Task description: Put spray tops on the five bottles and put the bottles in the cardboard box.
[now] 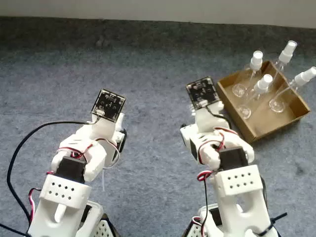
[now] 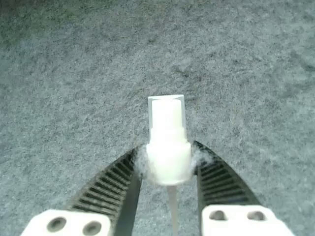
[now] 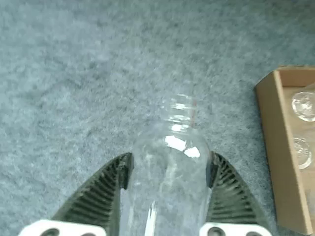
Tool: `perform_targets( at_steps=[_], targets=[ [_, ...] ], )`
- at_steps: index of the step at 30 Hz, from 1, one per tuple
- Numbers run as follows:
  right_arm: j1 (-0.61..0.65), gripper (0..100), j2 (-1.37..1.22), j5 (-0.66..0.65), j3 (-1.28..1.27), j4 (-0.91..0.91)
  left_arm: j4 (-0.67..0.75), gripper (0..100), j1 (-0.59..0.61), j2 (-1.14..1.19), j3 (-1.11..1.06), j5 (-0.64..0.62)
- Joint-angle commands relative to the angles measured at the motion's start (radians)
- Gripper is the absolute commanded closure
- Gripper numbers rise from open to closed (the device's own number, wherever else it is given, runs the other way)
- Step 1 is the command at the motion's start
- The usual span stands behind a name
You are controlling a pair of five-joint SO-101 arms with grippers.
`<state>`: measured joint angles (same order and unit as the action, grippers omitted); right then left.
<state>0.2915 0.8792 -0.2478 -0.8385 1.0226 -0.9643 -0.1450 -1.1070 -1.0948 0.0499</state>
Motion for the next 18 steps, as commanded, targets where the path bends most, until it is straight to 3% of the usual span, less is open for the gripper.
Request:
perform_targets(
  at_steps=[1,5,11,18],
  targets=[
    [0.013,88.5,-0.117,-0.032,0.071,-0.030,0.072,96,0.064,-0.114,-0.071,-0.055],
    [0.013,88.5,-0.257,-0.034,0.077,-0.059,0.081,96,0.131,-0.240,-0.165,-0.057],
    [0.010,88.5,-0.461,-0.034,0.082,-0.180,0.081,96,0.128,-0.486,-0.286,-0.057],
    [0.012,88.5,-0.590,-0.034,0.153,-0.170,0.075,96,0.127,-0.720,-0.381,-0.058]
  ],
)
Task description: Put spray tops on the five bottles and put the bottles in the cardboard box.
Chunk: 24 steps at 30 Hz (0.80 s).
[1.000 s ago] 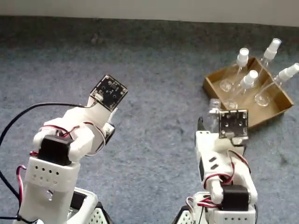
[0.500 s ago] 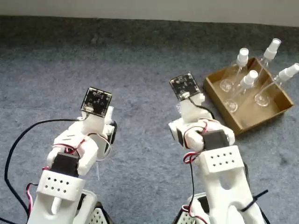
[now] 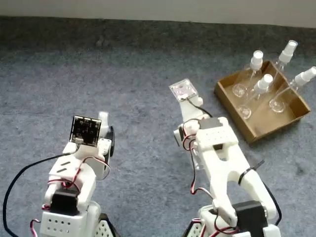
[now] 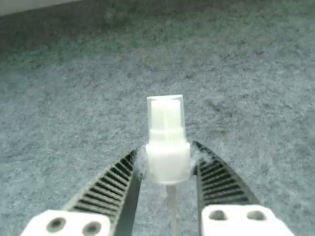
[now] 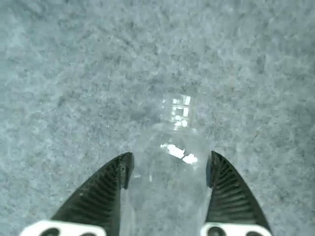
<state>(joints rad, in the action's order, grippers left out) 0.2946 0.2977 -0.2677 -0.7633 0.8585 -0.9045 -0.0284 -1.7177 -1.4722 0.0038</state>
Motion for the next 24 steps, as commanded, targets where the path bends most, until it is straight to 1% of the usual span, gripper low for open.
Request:
perform_targets(
  at_steps=[1,8,15,20,22,24],
  targets=[
    [0.008,88.5,-0.021,-0.014,0.093,0.012,0.015,96,0.010,-0.117,-0.005,-0.012],
    [0.010,88.5,-0.102,-0.014,0.196,0.133,0.015,96,0.010,-0.108,-0.010,-0.012],
    [0.008,88.5,-0.202,-0.014,0.206,0.128,0.015,96,0.010,-0.108,-0.012,-0.012],
    [0.008,88.2,-0.216,-0.014,0.206,0.128,0.015,96,0.010,-0.108,-0.012,-0.012],
    [0.008,84.3,-0.214,-0.014,0.206,0.128,0.015,96,0.010,-0.108,-0.012,-0.012],
    [0.008,78.4,-0.214,-0.014,0.206,0.130,0.015,96,0.010,-0.108,-0.012,-0.012]
  ],
)
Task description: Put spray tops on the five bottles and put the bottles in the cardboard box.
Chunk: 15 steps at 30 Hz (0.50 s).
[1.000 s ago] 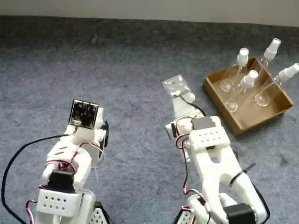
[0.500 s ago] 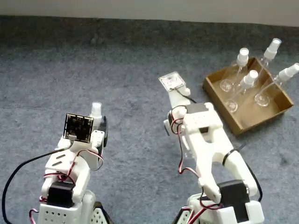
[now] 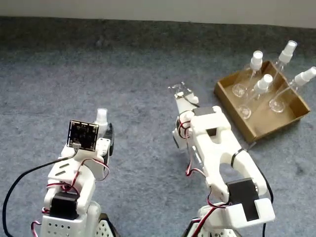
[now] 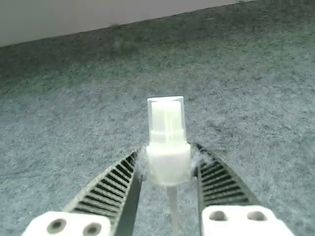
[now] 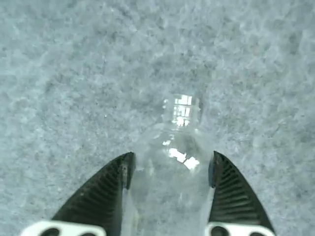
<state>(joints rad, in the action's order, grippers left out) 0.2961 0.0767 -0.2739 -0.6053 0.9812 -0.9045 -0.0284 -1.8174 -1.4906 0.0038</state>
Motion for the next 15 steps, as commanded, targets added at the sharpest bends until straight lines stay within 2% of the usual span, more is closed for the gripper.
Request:
perform_targets(
  at_steps=[1,6,15],
  targets=[
    [0.007,76.2,0.007,-0.008,0.048,0.007,0.015,96,0.010,-0.008,0.007,-0.012],
    [0.008,75.6,0.007,-0.008,0.070,0.016,0.015,96,0.010,-0.008,0.007,-0.012],
    [0.008,75.4,-0.002,-0.008,0.194,0.134,0.015,96,0.010,-0.008,0.007,-0.012]
  ],
)
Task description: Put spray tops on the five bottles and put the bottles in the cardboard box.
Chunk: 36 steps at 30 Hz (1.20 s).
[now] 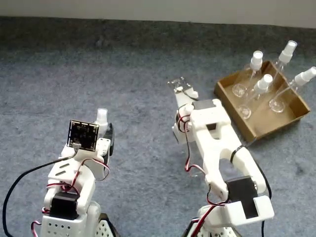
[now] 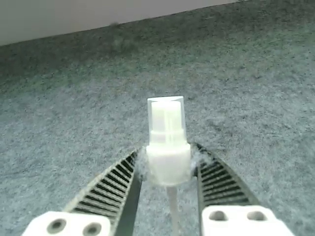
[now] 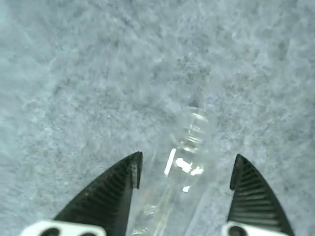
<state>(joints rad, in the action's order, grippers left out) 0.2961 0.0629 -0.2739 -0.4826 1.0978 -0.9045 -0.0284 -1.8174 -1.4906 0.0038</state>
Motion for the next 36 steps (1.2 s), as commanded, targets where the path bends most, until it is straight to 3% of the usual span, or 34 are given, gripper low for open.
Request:
perform_targets(
  at_steps=[1,13,29,36],
  targets=[
    [0.008,75.4,0.012,-0.008,0.074,0.018,0.015,96,0.010,-0.008,0.007,-0.012],
    [0.008,75.4,-0.012,-0.005,0.082,0.068,0.015,96,0.010,-0.007,0.007,-0.012],
    [0.004,75.7,-0.375,0.058,0.539,0.348,0.015,96,0.010,-0.007,0.005,-0.011],
    [0.008,75.5,-0.375,0.219,0.544,0.352,0.015,96,0.010,-0.007,0.005,-0.011]
  ],
)
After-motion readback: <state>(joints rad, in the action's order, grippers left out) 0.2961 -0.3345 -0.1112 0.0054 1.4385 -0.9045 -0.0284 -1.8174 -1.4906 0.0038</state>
